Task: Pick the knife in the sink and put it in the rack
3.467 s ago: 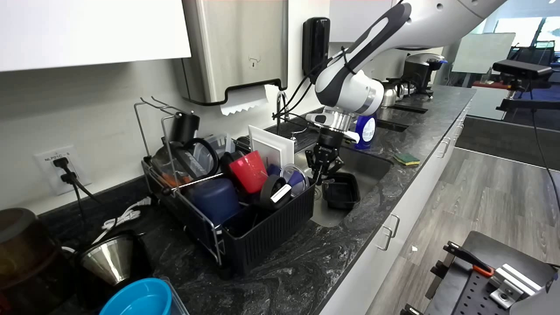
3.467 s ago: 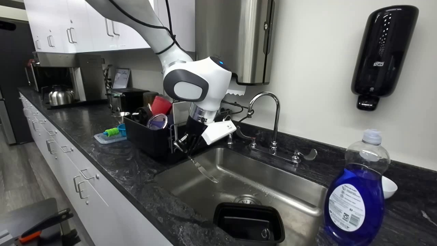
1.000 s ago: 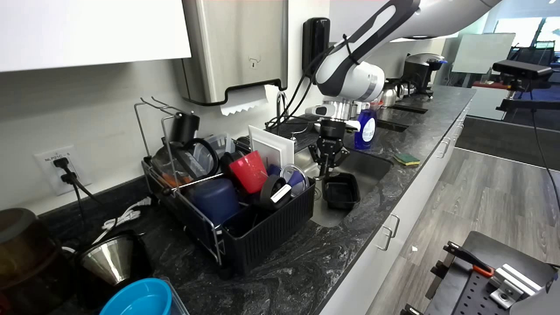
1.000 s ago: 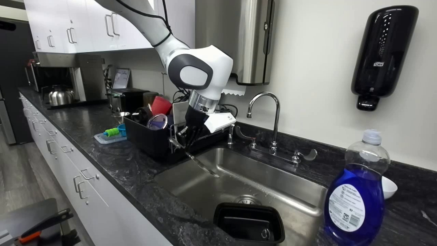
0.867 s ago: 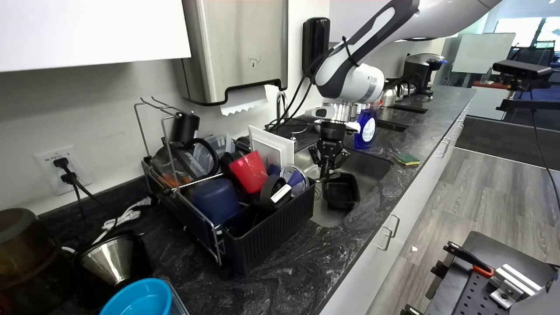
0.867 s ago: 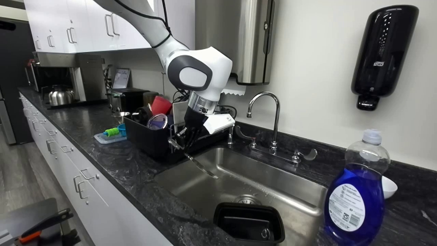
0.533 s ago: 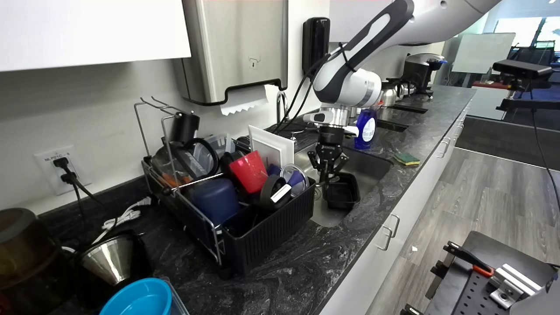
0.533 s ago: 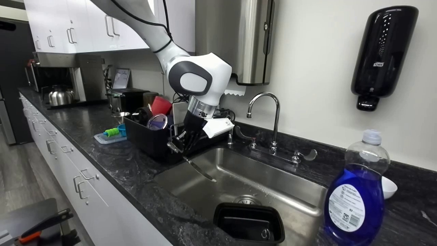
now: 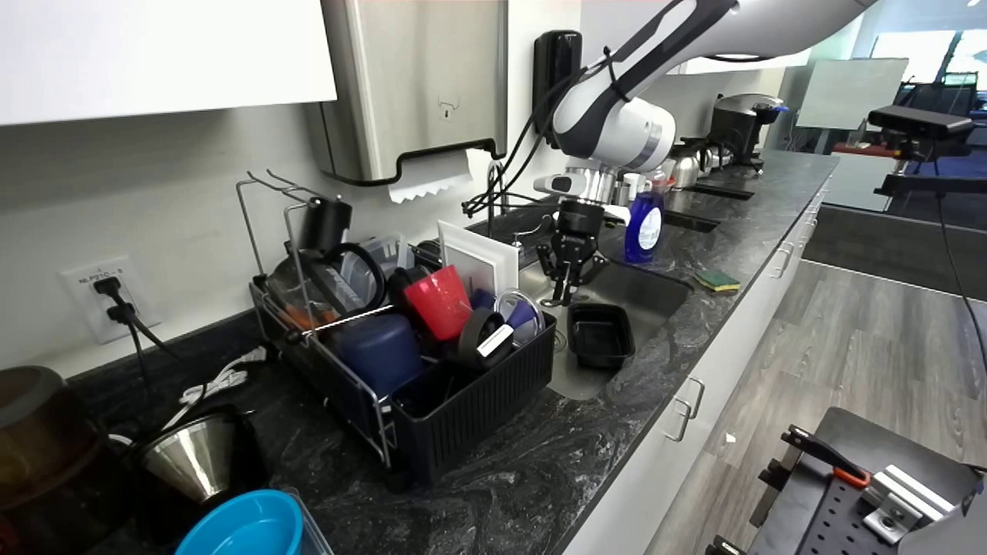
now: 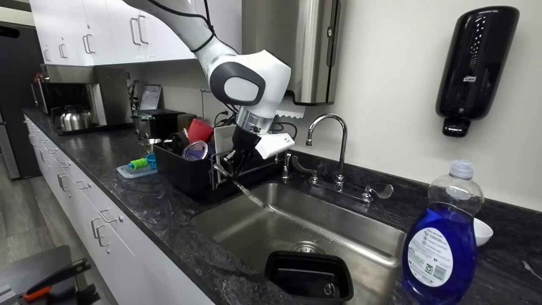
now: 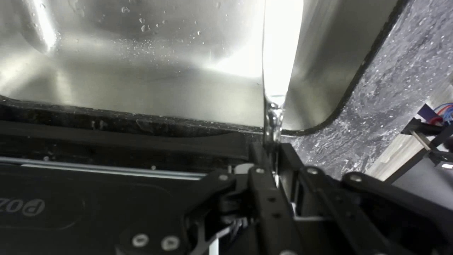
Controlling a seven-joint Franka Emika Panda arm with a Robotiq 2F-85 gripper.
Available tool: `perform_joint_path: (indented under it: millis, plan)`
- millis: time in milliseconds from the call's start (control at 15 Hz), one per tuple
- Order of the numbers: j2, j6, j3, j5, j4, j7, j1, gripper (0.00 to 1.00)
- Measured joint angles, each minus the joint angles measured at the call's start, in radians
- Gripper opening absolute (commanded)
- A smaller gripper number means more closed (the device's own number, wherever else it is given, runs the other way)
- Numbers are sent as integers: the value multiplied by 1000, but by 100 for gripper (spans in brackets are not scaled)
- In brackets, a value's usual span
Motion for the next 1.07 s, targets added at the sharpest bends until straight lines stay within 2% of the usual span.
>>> perform_joint_path:
  millis: [733,1067]
  plan:
    - [-219,-19,-49,119,-174,-77,4,4]
    - [-304,-49,-72,193,-207,-119,30,4]
